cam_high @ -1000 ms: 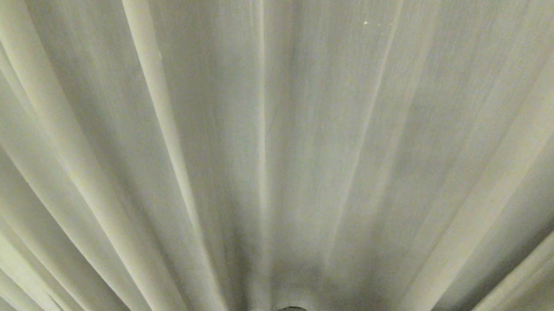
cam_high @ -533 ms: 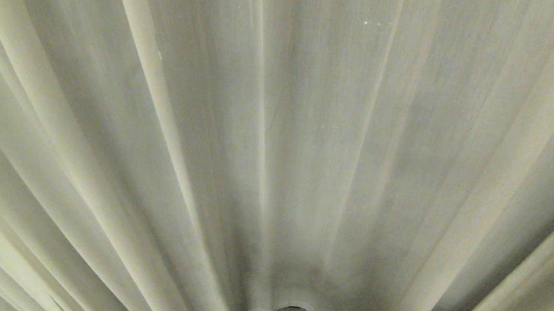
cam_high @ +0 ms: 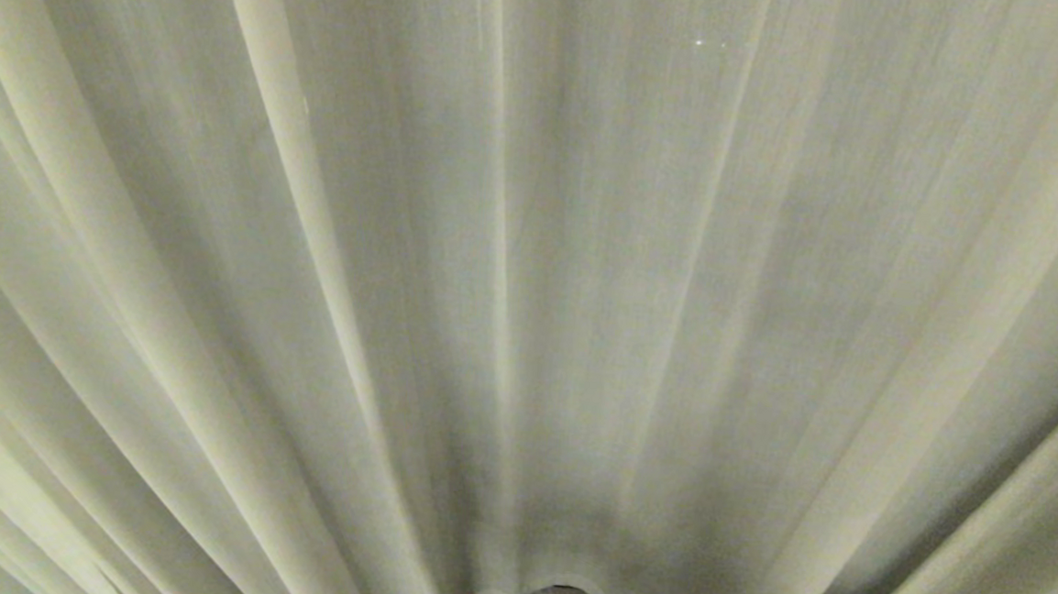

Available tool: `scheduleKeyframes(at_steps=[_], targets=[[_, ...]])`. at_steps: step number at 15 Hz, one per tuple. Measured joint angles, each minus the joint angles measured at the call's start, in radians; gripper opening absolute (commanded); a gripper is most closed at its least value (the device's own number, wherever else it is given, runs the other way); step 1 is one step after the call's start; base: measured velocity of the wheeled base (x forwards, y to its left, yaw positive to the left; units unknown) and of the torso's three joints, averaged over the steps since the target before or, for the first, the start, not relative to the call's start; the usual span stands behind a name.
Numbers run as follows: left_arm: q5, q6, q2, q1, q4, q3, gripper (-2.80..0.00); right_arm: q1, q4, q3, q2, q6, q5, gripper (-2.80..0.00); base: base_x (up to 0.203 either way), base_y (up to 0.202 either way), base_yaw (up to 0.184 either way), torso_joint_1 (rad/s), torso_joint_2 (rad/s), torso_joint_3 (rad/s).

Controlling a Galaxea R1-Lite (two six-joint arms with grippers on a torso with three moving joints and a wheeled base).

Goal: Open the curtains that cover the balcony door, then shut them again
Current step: Close the outer curtains on both sides

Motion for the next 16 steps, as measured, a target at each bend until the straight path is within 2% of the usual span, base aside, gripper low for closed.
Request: scheduleKeyframes(at_steps=[2, 7, 9, 13, 16], targets=[[0.0, -0.001, 0.0, 0.0, 0.0, 0.0, -2.8, 0.0, -0.002, -0.005, 0.02, 0.052, 0.017, -2.8, 0.0, 0.0, 0.0, 0.0, 0.0, 0.0], [0.0, -0.001, 0.0, 0.0, 0.0, 0.0, -2.8, 0.001, -0.051, -0.009, 0.05, 0.068, 0.02, -2.8, 0.0, 0.0, 0.0, 0.0, 0.0, 0.0], [0.0, 0.0, 0.0, 0.0, 0.0, 0.0, -2.8, 0.012, -0.075, -0.006, 0.061, 0.104, 0.022, -2.8, 0.0, 0.0, 0.0, 0.0, 0.0, 0.0], [0.0, -0.001, 0.0, 0.0, 0.0, 0.0, -2.8, 0.078, -0.07, -0.012, 0.057, 0.244, 0.049, -2.8, 0.0, 0.0, 0.0, 0.0, 0.0, 0.0], [0.0, -0.001, 0.0, 0.0, 0.0, 0.0, -2.8, 0.162, -0.062, 0.011, 0.03, 0.291, 0.049, -2.8, 0.0, 0.0, 0.0, 0.0, 0.0, 0.0]])
